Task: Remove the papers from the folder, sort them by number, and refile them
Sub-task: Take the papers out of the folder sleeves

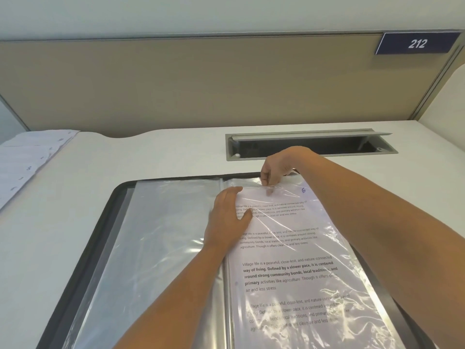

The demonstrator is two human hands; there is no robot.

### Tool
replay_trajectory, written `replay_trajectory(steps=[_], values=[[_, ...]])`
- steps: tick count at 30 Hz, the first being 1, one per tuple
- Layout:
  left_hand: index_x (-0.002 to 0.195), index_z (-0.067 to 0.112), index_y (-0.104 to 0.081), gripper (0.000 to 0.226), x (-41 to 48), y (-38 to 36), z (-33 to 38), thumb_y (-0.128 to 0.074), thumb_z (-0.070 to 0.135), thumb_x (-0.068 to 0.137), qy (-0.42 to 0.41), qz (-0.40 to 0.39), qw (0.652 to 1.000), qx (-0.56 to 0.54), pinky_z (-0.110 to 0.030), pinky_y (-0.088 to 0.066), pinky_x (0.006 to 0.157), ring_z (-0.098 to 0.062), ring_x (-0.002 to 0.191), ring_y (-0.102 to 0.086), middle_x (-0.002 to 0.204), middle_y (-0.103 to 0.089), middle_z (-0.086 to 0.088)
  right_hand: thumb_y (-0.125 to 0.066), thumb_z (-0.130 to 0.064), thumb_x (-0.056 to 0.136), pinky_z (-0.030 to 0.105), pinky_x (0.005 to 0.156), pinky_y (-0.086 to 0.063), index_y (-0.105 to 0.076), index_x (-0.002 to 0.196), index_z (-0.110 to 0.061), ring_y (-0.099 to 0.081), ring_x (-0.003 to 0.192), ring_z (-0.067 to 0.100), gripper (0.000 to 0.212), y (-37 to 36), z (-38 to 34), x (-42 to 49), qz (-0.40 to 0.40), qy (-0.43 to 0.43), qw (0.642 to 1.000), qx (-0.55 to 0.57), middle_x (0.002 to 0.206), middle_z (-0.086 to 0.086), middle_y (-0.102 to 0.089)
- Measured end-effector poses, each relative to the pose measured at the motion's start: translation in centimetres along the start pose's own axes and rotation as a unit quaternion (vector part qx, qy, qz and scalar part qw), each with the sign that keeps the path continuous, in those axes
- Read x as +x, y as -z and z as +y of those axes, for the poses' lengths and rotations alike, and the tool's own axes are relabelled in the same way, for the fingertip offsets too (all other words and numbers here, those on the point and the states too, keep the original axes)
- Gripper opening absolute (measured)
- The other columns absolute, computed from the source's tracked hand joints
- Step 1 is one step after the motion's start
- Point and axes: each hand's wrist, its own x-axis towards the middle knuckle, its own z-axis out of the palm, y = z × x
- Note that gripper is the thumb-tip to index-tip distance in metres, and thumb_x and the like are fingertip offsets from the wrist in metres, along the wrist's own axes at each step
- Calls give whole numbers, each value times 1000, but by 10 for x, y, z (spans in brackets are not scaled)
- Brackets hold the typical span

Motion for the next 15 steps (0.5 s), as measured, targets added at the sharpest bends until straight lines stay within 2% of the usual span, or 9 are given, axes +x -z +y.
replay_trajectory(steps=[3, 5, 7, 9, 12, 15], values=[[136, 20, -41, 51, 0, 1, 1, -59, 27, 89, 1, -4, 1000, 1, -22, -25, 104, -6, 131, -29, 139, -41, 7, -76, -32, 76, 19, 56, -35, -67, 88, -24, -45, 55, 3, 16, 1, 2, 1, -14, -3, 1000, 12, 81, -7, -59], [136, 21, -41, 52, 0, 1, 1, -59, 29, 89, 2, -8, 1000, 2, -24, -26, 106, -6, 131, -29, 140, -40, 8, -72, -24, 81, 20, 64, -39, -68, 92, -19, -48, 64, 6, 13, 1, 4, 3, 4, 6, 999, 37, 87, -4, -60], [136, 23, -42, 51, -1, 2, 1, -59, 32, 88, -10, -10, 1000, -1, -25, -27, 107, -5, 130, -30, 139, -41, 8, -65, -11, 85, 21, 69, -41, -67, 95, -12, -50, 70, 9, 10, 4, 8, 5, 45, 17, 997, 63, 87, -1, -60], [134, 24, -45, 55, -1, 2, 2, -54, 43, 83, -30, -12, 999, -4, -20, -25, 106, -2, 129, -29, 139, -43, 9, -65, -10, 85, 22, 73, -40, -65, 91, -12, -50, 74, 8, 6, 8, 11, 5, 89, 27, 992, 83, 84, -4, -59], [134, 26, -48, 72, -1, 1, 1, -36, 61, 72, -33, -22, 999, 7, -22, -22, 109, -5, 135, -27, 143, -40, 8, -67, -14, 85, 18, 65, -38, -62, 87, -14, -47, 76, 8, 6, 12, 16, 4, 152, 36, 980, 124, 83, -6, -58], [134, 26, -49, 79, 1, -1, -1, -31, 66, 68, -26, -33, 999, 28, -28, -21, 113, -9, 139, -25, 146, -37, 8, -64, -11, 86, 19, 62, -37, -60, 85, -13, -47, 80, 14, 5, 14, 20, 7, 230, 42, 960, 157, 81, -4, -56]])
